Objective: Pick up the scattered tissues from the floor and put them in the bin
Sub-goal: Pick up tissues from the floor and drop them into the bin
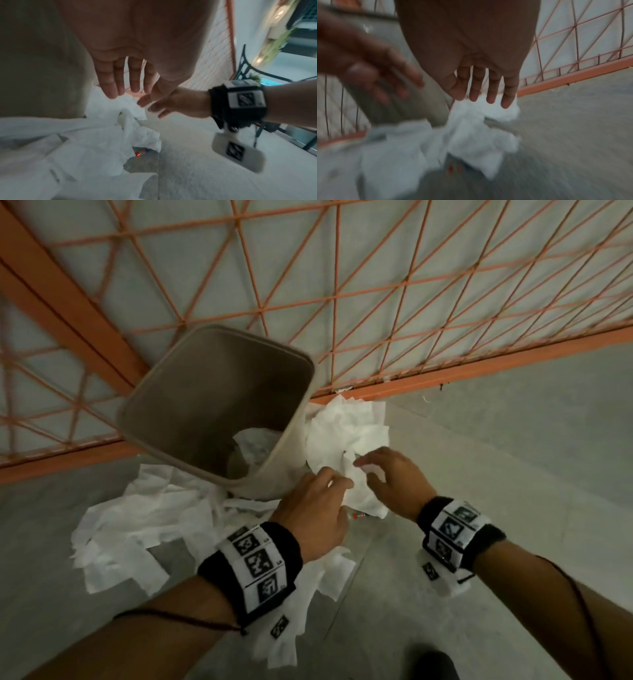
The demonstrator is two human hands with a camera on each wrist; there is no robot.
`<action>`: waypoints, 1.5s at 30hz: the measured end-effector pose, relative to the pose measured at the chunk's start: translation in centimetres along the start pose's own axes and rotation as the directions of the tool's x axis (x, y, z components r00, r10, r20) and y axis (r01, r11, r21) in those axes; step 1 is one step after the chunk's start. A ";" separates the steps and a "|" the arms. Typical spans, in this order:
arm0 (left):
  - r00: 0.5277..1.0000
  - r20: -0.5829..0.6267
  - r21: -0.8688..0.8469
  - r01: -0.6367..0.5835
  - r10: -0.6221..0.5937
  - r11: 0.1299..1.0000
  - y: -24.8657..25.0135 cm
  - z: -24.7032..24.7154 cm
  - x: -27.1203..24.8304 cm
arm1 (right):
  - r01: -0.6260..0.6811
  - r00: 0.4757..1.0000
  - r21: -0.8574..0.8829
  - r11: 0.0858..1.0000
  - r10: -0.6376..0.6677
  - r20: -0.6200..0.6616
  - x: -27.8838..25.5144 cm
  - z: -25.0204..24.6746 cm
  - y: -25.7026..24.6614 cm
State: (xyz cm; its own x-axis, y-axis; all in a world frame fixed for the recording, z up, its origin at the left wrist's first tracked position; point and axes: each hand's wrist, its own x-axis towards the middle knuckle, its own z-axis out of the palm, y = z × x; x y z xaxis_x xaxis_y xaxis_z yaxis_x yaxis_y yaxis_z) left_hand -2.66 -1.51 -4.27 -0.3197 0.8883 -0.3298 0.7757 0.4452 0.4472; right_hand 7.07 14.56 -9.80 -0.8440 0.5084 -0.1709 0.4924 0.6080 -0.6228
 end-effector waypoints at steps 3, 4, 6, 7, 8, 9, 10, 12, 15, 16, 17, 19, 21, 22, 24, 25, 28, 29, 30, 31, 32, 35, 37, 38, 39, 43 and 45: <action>0.997 -0.003 0.038 0.079 -0.079 0.996 -0.5 1.5 3.8 | -0.010 0.988 -0.249 0.969 0.048 0.144 -0.9 3.6 3.6; 0.995 0.001 0.049 0.098 -0.098 0.994 -0.4 1.8 4.9 | 0.008 0.990 -0.299 0.954 0.036 0.140 -1.2 4.1 4.3; 0.990 0.027 0.074 0.134 -0.136 0.988 -0.2 2.2 6.9 | 0.059 0.996 -0.366 0.929 -0.028 0.089 -1.7 4.6 5.5; 0.987 0.040 0.092 0.154 -0.158 0.984 0.0 2.4 7.8 | 0.081 0.996 -0.386 0.919 -0.063 0.060 -2.0 4.7 5.9; 0.983 0.044 0.112 0.175 -0.181 0.978 0.0 2.4 8.6 | 0.107 0.994 -0.405 0.908 -0.103 0.033 -2.3 4.7 6.2; 0.980 0.040 0.136 0.188 -0.195 0.973 0.1 2.4 9.4 | 0.129 0.991 -0.413 0.901 -0.131 0.025 -2.6 4.6 6.5; 0.978 0.041 0.158 0.194 -0.203 0.968 0.5 2.7 10.8 | 0.126 0.992 -0.408 0.904 -0.127 0.026 -2.8 4.3 7.3; 0.974 0.022 0.189 0.216 -0.224 0.958 0.4 2.5 12.0 | 0.115 0.993 -0.346 0.931 -0.120 0.006 -3.4 3.8 7.5; 0.957 0.006 0.247 0.279 -0.290 0.928 0.2 2.3 13.7 | 0.012 0.998 -0.161 0.987 -0.023 -0.065 -4.3 2.7 8.0; 0.950 0.004 0.271 0.300 -0.313 0.915 0.1 2.3 14.0 | -0.018 0.996 -0.110 0.994 0.009 -0.085 -4.4 2.3 8.1; 0.944 0.010 0.298 0.311 -0.329 0.903 0.0 2.2 14.1 | -0.044 0.993 -0.073 0.996 0.036 -0.109 -4.5 1.9 8.1; 0.945 0.037 0.366 0.291 -0.326 0.884 -0.5 2.0 14.1 | -0.101 0.984 -0.008 0.995 0.098 -0.151 -4.1 1.0 7.8; 0.964 0.023 0.425 0.231 -0.266 0.875 -1.0 1.9 13.6 | -0.150 0.966 0.049 0.988 0.156 -0.205 -3.4 0.1 7.4; 0.974 0.001 0.439 0.203 -0.227 0.875 -1.1 1.8 13.2 | -0.159 0.955 0.072 0.985 0.172 -0.242 -3.1 -0.4 7.3; 0.986 -0.024 0.447 0.156 -0.163 0.881 -0.9 1.6 12.0 | -0.162 0.936 0.103 0.981 0.186 -0.299 -2.6 -1.1 6.9; 0.990 -0.032 0.443 0.137 -0.137 0.886 -0.7 1.5 11.3 | -0.154 0.932 0.117 0.981 0.184 -0.312 -2.4 -1.3 6.6; 0.991 -0.113 0.357 0.105 -0.068 0.928 0.1 1.0 8.9 | -0.161 0.938 0.196 0.967 0.212 -0.274 -2.3 -1.6 5.9; 0.987 -0.155 0.305 0.087 -0.041 0.948 0.3 0.8 7.9 | -0.179 0.940 0.238 0.955 0.237 -0.244 -2.3 -1.7 5.5; 0.980 -0.199 0.242 0.068 -0.019 0.968 0.5 0.5 6.7 | -0.198 0.941 0.277 0.940 0.261 -0.216 -2.4 -1.9 5.0; 0.971 -0.241 0.169 0.050 -0.008 0.984 0.7 0.1 5.3 | -0.210 0.941 0.300 0.931 0.275 -0.195 -2.5 -2.1 4.4; 0.963 -0.271 0.101 0.033 -0.004 0.994 0.9 -0.3 3.9 | -0.213 0.943 0.308 0.927 0.277 -0.182 -2.6 -2.5 3.7; 0.954 -0.300 -0.058 -0.015 -0.003 0.998 1.4 -1.8 -0.8 | -0.138 0.960 0.315 0.939 0.205 -0.191 -2.8 -4.2 0.7; 0.959 -0.283 -0.162 -0.055 0.007 0.985 1.2 -2.8 -3.7 | -0.041 0.971 0.367 0.929 0.124 -0.205 -2.9 -5.7 -2.1; 0.963 -0.271 -0.210 -0.066 0.007 0.976 0.9 -3.2 -5.0 | 0.018 0.974 0.404 0.914 0.076 -0.214 -2.9 -6.5 -3.7; 0.966 -0.258 -0.243 -0.070 0.005 0.968 0.6 -3.5 -6.1 | 0.084 0.974 0.437 0.896 0.019 -0.226 -3.0 -7.4 -5.4; 0.973 -0.226 -0.328 -0.030 -0.048 0.944 -1.3 -4.4 -10.2 | 0.338 0.935 0.474 0.813 -0.232 -0.267 -2.6 -10.2 -12.1; 0.968 -0.221 -0.388 0.025 -0.119 0.921 -2.2 -5.2 -12.0 | 0.425 0.902 0.427 0.798 -0.332 -0.277 -1.8 -11.0 -14.9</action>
State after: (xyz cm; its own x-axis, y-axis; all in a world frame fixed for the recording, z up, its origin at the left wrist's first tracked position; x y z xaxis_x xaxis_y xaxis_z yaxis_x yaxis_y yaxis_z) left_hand -3.39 -12.60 3.02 -0.5221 0.8316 -0.1893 0.4954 0.4763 0.7264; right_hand 3.63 11.30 8.16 -0.8654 0.4256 0.2645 -0.0567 0.4413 -0.8955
